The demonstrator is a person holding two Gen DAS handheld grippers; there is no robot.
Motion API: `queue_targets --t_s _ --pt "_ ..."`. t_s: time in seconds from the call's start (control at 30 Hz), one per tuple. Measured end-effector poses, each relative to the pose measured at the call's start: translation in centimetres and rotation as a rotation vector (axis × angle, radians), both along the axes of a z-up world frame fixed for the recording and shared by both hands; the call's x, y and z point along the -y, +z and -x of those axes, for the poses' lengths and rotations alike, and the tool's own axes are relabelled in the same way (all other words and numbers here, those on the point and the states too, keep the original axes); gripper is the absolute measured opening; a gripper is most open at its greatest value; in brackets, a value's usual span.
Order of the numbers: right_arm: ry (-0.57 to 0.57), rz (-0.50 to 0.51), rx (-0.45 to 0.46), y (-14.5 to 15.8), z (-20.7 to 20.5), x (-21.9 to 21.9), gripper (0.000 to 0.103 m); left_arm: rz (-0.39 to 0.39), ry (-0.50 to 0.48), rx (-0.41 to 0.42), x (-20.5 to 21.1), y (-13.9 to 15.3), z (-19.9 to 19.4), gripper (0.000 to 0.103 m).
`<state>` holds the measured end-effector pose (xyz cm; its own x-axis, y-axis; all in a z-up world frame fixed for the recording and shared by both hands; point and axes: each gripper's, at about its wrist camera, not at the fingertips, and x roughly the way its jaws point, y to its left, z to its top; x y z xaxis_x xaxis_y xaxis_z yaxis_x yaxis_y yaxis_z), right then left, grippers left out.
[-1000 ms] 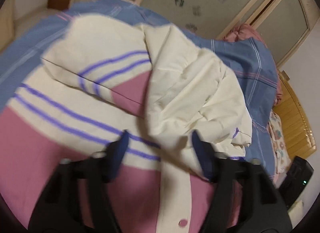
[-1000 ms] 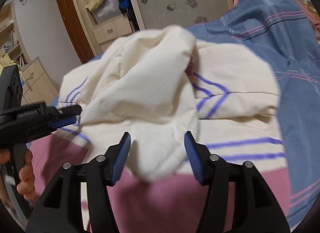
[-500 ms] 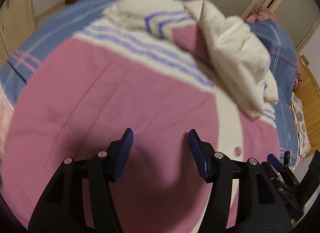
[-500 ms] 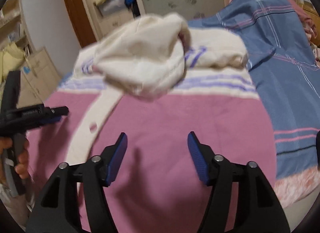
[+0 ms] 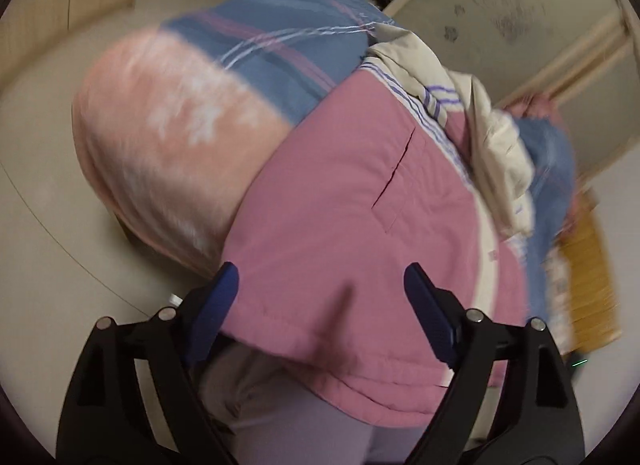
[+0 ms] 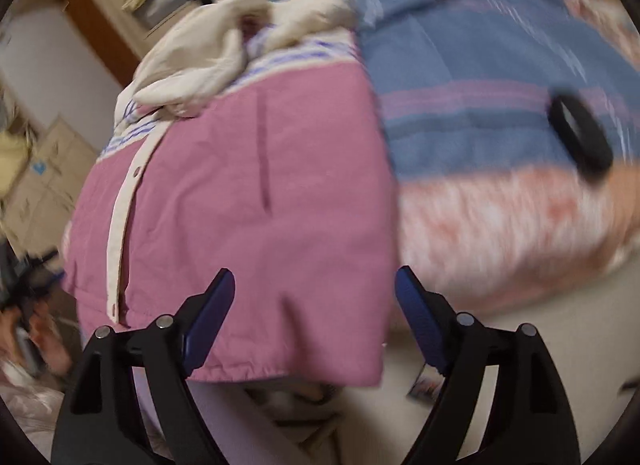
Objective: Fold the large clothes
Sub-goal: 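Grasp the pink hem with both grippers and lift it up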
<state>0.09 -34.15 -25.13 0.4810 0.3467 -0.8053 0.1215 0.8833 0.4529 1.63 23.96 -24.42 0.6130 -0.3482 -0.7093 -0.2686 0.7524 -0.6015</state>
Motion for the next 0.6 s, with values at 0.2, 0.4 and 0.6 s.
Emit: queue_targets --t_s 0.2,0.4,0.6 --pt "-0.052 -0.245 -0.048 -3.4 0.9 0.3 0.083 0.136 -0.003 0.038 -0.7 -1.1 0.6 0.094" --pt "-0.059 -0.21 -0.131 -4.3 0.6 0.7 0.083 0.171 0.018 0.018 -0.7 -2.0 1.3 0.097" --pt "-0.082 -0.322 -0.132 -5.9 1.4 0.8 0.082 0.2 0.073 -0.074 -1.9 -3.9 1.5 0.1"
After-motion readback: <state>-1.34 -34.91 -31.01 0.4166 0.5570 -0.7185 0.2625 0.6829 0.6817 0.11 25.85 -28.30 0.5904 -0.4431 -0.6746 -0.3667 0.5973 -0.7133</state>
